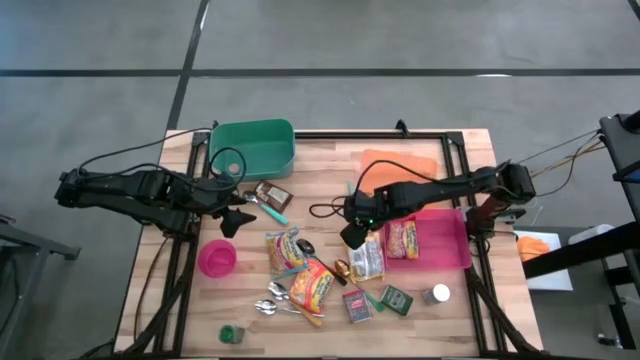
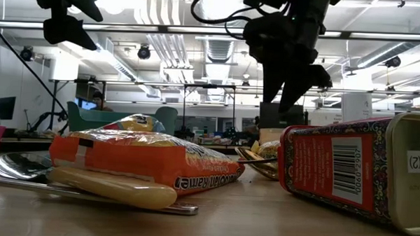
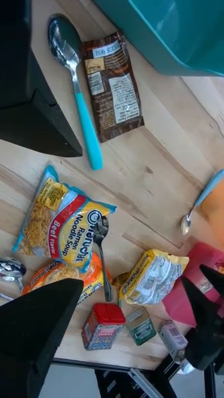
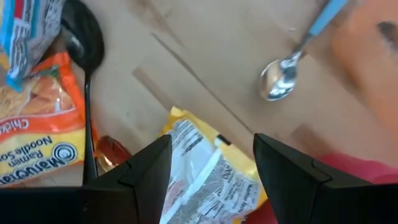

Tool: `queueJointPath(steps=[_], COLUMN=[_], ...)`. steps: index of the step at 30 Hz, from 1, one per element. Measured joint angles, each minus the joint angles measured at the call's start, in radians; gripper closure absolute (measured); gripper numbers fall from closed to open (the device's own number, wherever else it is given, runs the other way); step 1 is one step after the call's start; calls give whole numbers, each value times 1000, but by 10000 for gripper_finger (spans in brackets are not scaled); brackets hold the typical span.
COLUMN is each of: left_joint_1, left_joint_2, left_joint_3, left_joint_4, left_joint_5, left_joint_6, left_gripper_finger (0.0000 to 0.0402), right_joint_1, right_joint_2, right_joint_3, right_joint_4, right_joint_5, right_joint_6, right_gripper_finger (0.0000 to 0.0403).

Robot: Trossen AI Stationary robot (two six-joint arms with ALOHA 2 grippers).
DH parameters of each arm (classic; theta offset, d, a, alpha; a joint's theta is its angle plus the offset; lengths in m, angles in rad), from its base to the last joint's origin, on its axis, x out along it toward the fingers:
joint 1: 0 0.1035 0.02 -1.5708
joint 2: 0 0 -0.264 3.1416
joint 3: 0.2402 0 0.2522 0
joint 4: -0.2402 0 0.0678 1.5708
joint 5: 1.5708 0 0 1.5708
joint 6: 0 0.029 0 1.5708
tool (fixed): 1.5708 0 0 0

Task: Pick & Place Food Item
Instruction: Put the yellow noodle pack into the pink bin

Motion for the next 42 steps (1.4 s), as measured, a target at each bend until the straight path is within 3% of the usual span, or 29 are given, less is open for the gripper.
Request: queueJointPath(steps=[6, 16, 32, 42], left_joint_1=[0, 0, 0, 0], left_joint_2=[0, 0, 0, 0], left_joint_3=[0, 0, 0, 0], left_joint_4=[0, 4, 4, 4], left_joint_5=[0, -8, -11, -19], left_joint_6=[0, 0, 0, 0], left_gripper_finger=[65, 65, 65, 65], right_joint_1=[25, 66, 64, 63], right_joint_2=[22, 185, 217, 314], right_joint_3=[-5, 107, 91, 128], right_joint_4=[22, -46, -17, -10], right_joint_5=[7, 38, 22, 11], right_joint_6=[-15, -83, -71, -115], right_gripper_finger=[179, 179, 179, 188])
